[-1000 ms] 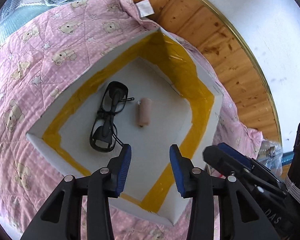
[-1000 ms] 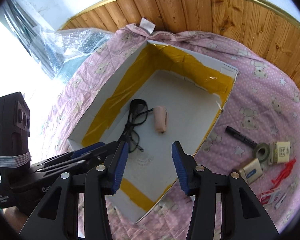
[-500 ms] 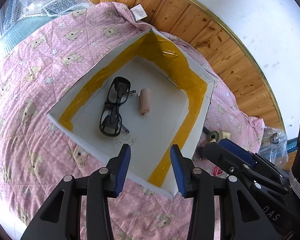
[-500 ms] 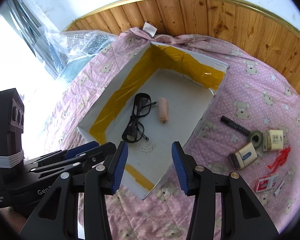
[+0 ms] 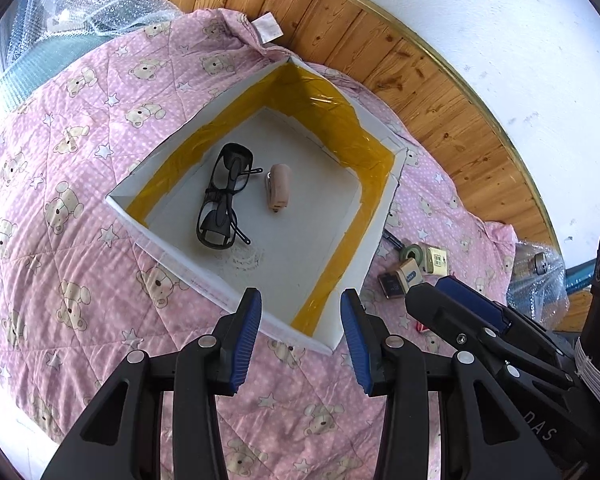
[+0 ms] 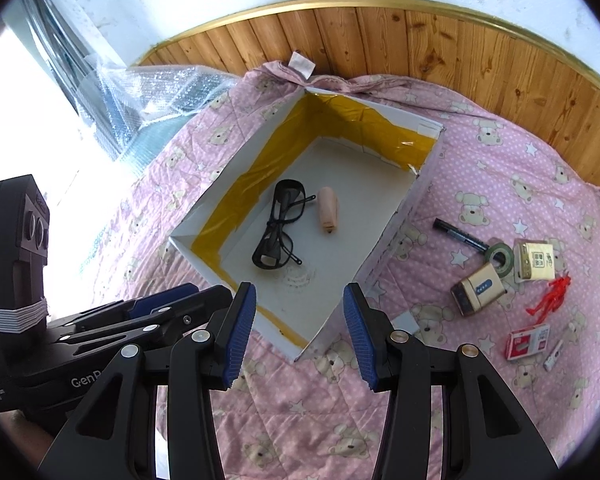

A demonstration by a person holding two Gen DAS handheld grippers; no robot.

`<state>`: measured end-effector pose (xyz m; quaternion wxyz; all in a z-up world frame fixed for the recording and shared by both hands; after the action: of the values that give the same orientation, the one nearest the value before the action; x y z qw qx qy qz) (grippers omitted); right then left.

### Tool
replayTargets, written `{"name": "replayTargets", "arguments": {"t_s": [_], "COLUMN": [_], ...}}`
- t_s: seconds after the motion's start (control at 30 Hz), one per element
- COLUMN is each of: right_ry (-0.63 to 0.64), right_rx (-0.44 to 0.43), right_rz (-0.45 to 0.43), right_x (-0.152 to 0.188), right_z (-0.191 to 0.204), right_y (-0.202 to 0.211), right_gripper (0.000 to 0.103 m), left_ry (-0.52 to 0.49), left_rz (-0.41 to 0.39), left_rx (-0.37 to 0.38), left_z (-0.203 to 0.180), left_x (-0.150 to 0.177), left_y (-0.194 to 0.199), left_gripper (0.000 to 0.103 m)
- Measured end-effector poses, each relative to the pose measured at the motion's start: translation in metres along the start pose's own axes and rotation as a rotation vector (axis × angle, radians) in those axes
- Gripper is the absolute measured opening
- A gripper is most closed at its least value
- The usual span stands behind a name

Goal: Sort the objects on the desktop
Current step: 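Withdraw both grippers from the box back toward the remaining items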

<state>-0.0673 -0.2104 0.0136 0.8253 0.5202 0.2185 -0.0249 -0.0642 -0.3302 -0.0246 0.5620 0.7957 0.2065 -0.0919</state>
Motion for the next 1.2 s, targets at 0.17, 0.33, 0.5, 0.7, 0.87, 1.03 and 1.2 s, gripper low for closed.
{"name": "replayTargets", "arguments": {"t_s": [0.17,0.33,0.5,0.7,0.87,1.03,1.2], "right_ry": [0.001,-0.013,-0.097,-0.223,-0.260,-0.285,-0.327], "right_rx": [0.003,0.008,0.027,0.065,0.074,0.073,0.072], "right_rz": [-0.010,-0.019,-0.029,-0.004,-0.015,-0.019,-0.019], "right_x": [0.004,0.014,0.032,0.052,0.058,0.061,0.063], "right_z": [0.000,-0.010,-0.048,-0.104,-0.126,-0.140,-0.157], "right_y": [0.009,0.019,0.027,0.024,0.029,0.031,0.031], "right_gripper": [0.049,0.049,0.049,0.049,0.049,0.049,0.049], "left_ry": [-0.009,-0.027,-0.054,-0.125,-0.165,-0.199,-0.226], "left_rz": [-0.005,0.005,0.039,0.081,0.110,0.129,0.147], "left_rx": [0.009,0.023,0.039,0.052,0.053,0.056,0.056], "left_z": [-0.006,-0.017,-0.033,-0.064,-0.084,-0.100,-0.115], "left_x": [0.003,0.008,0.019,0.025,0.026,0.026,0.026], "left_y": [0.005,0.003,-0.007,-0.023,-0.035,-0.044,-0.052], "left_gripper": [0.043,0.044,0.045,0.045,0.045,0.045,0.045]}}
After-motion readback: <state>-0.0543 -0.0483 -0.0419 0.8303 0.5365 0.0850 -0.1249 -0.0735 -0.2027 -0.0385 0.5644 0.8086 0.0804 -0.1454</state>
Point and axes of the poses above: each gripper's, at about its wrist camera, not at the fingertips, and y roughly against the way its jaws point, z to its left, x to its underside, the point moved 6 cm from there along -y, roughly the way its jaws point, and after that the axes turned 11 degrees about -y, right-handed, at the moved point
